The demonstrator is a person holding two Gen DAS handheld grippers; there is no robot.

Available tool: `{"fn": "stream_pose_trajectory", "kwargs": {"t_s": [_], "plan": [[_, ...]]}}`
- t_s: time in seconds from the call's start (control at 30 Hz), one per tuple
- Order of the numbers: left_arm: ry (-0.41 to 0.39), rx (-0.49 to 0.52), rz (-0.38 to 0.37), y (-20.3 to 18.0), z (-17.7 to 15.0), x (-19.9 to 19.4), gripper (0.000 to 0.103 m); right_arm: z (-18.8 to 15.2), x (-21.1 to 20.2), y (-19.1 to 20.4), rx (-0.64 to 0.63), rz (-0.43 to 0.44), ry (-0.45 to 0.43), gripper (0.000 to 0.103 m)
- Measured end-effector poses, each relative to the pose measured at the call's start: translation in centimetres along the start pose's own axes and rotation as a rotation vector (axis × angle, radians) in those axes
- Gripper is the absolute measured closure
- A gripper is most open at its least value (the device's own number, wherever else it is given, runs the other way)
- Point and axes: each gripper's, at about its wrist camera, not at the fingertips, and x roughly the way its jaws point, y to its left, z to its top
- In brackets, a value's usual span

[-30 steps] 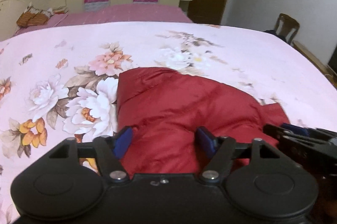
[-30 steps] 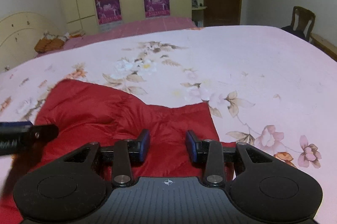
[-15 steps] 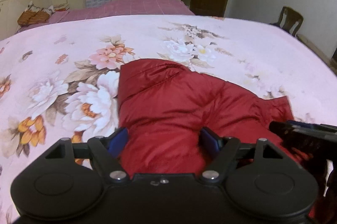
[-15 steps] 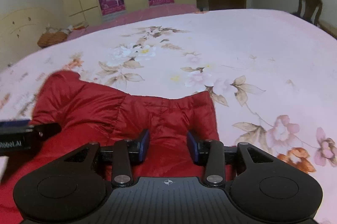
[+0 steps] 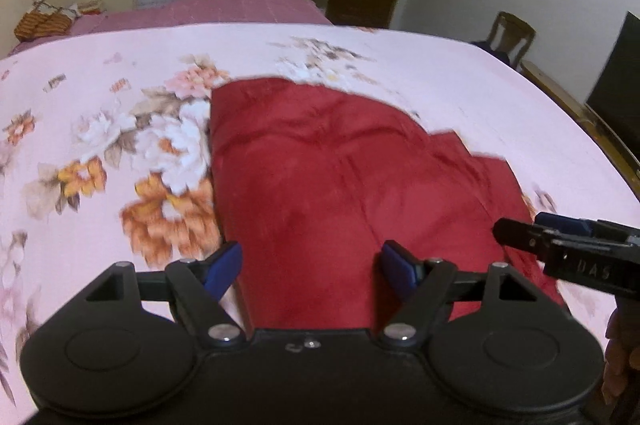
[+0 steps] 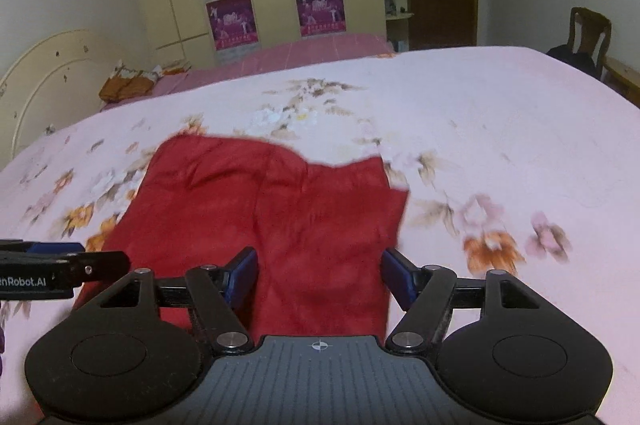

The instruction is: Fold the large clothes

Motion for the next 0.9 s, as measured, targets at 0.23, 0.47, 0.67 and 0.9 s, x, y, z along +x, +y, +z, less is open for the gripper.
{"fn": "stream_pose_trajectory", "kwargs": {"t_s": [0.23, 0.47, 0.67, 0.9], "plan": [[0.053, 0.022, -0.014, 0.0, -1.8, 0.5, 0.026, -4.7, -1.3, -0.7, 0.029, -0.020, 0.117, 0.035], [0.071, -0.017, -0.034, 0.7, -1.3, 1.2, 0.021, -4.4, -2.2, -2.9, 0.106, 0.024, 0.133, 0.035], [0.075, -0.035, -0.031, 0.5, -0.6, 1.6, 0.014, -1.2, -1.5, -4.5, 0.182, 0.076, 0.071, 0.034], [0.074, -0.074, -0.027, 0.7, 0.2, 2.9, 0.009, 1.2, 3.7, -5.2, 0.209, 0.144, 0.102, 0.017]]}}
